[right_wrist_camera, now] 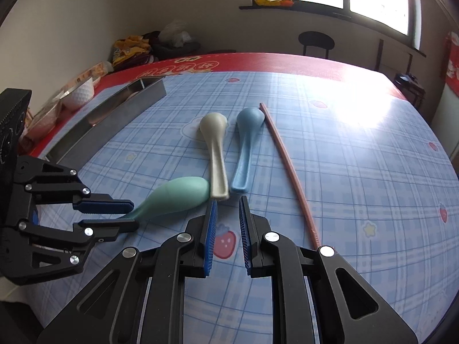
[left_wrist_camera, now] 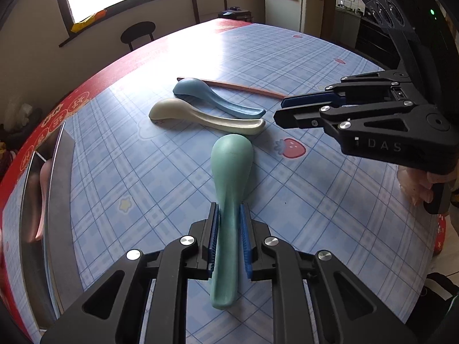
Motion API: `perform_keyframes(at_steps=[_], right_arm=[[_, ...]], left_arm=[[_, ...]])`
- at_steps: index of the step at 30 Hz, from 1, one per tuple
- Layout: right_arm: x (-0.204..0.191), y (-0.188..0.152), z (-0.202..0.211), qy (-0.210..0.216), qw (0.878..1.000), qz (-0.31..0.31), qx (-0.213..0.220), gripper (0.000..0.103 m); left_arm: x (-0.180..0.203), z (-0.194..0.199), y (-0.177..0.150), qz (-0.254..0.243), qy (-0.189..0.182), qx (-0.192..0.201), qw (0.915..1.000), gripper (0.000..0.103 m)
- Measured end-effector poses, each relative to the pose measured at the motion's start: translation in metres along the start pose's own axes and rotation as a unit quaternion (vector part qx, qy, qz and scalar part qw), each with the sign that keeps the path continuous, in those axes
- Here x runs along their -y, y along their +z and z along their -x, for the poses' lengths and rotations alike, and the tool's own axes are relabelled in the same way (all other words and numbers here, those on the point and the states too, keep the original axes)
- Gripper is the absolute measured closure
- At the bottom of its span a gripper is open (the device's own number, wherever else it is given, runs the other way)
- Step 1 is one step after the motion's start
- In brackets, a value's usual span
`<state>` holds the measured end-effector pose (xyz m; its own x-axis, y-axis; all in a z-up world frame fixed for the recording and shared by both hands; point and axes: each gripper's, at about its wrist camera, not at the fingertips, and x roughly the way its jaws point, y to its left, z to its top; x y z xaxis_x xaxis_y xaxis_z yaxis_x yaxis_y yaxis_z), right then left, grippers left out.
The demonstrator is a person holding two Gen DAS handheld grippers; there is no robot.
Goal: Organize utensils
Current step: 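Move the right tool over the white spoon while the left tool holds the green spoon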
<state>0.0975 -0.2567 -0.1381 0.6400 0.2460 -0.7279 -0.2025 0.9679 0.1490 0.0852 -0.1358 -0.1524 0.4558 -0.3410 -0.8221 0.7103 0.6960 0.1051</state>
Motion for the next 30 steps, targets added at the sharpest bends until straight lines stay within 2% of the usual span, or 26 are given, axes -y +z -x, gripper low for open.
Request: perform_keyframes(at_steps=[5,12,15,19,21,23,25,27,29,30], right_arm=[[0.022,-0.002,0.007,-0.002,0.999,-0.047,0.019,0.086],[0.03,-0.002,0.008,0.011,0.997,-0.068,0.029,0.086],[0.032,-0.004,0.009,0.015,0.997,-0.072,0.032,0.086],[0.035,-0.006,0.012,0.019,0.996,-0.077,0.035,0.086],[0.036,-0.007,0.014,0.021,0.996,-0.079,0.038,0.086],[0.036,-0.007,0.014,0.024,0.996,-0.081,0.039,0.086],[0.037,-0.008,0.014,0.025,0.996,-0.081,0.038,0.086],[0.037,-0.007,0.014,0.025,0.996,-0.078,0.037,0.086],[0.035,-0.006,0.013,0.024,0.996,-0.075,0.035,0.086],[0.034,-0.006,0.014,0.024,0.996,-0.074,0.036,0.086]], left_arm=[[0.003,-0.006,0.009,-0.013,0.013,-0.002,0.9998,0.087],[0.001,-0.011,0.013,-0.016,0.019,-0.004,0.9997,0.084],[-0.005,-0.013,0.013,-0.005,0.0,-0.001,1.0,0.087],[-0.023,-0.01,0.008,0.06,-0.044,0.008,0.9972,0.088],[-0.036,-0.007,0.002,0.11,-0.087,0.011,0.99,0.088],[-0.054,-0.003,-0.006,0.17,-0.134,0.017,0.9762,0.088],[-0.068,-0.003,-0.015,0.219,-0.162,0.014,0.962,0.088],[-0.079,-0.003,-0.023,0.26,-0.179,0.01,0.9489,0.088],[-0.086,-0.004,-0.028,0.279,-0.18,0.008,0.9431,0.088],[-0.087,-0.004,-0.028,0.281,-0.175,0.008,0.9435,0.088]])
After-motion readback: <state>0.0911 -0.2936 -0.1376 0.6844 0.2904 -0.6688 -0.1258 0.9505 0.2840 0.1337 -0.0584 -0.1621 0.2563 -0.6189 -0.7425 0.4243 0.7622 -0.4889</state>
